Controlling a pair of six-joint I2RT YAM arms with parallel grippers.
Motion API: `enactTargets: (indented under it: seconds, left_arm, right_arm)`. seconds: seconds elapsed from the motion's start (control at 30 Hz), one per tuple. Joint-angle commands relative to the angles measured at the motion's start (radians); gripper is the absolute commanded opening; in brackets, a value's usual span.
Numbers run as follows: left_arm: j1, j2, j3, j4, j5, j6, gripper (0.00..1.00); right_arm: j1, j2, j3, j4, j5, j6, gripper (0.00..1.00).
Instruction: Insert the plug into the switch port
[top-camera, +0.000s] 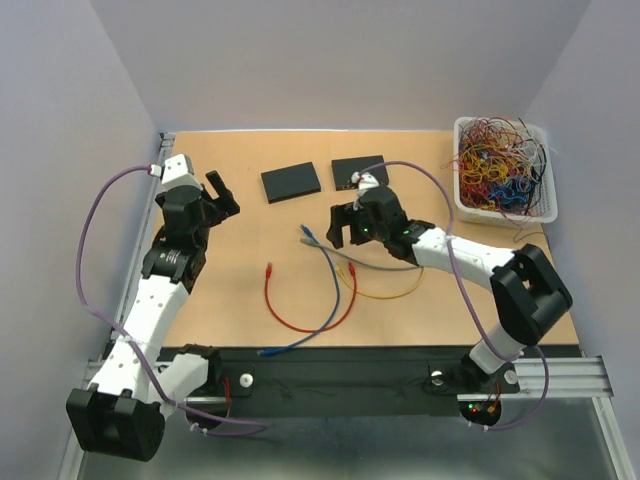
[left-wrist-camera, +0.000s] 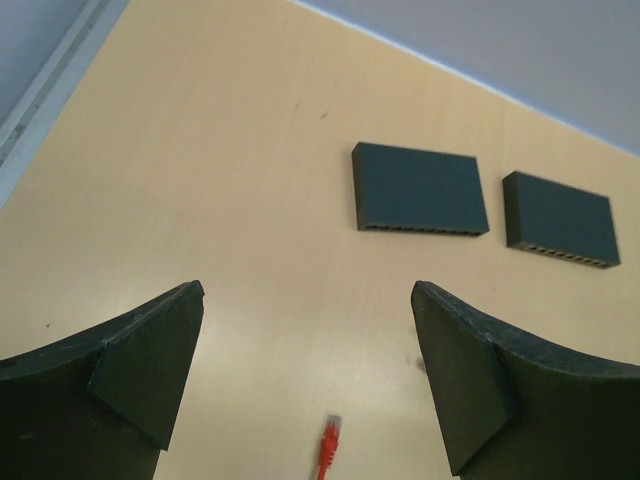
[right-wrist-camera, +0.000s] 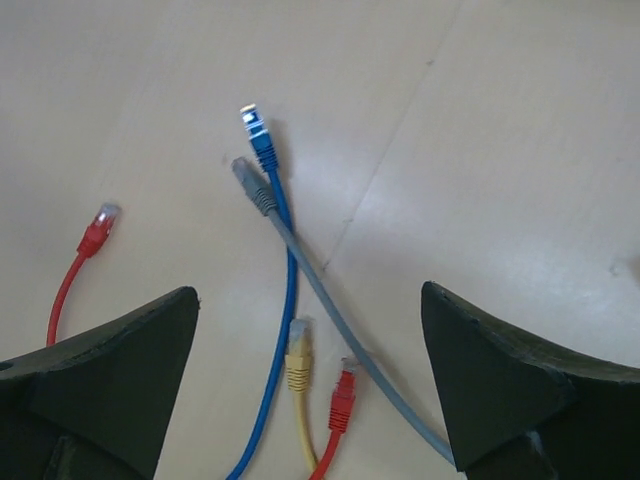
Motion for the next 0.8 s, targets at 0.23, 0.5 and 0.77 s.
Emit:
enactTargets:
  seconds: [0.23, 0.5, 0.77]
  left_arm:
    - [0.004, 0.007, 0.055, -0.066, -0.007, 0.038, 0.88]
    - [0.004, 0.026, 0.061, -0.073, -0.009, 0.038, 0.83]
    - [0.002, 0.043, 0.067, -0.079, -0.007, 0.039, 0.81]
  right_arm:
    - [0.105, 0.196, 0.201, -0.029, 0.095, -0.069, 0.83]
    - [0.110, 0.319, 0.322, -0.039, 0.125, -0.091, 0.72]
    - [0.111, 0.413, 0.414, -0.045, 0.138, -0.110, 0.62]
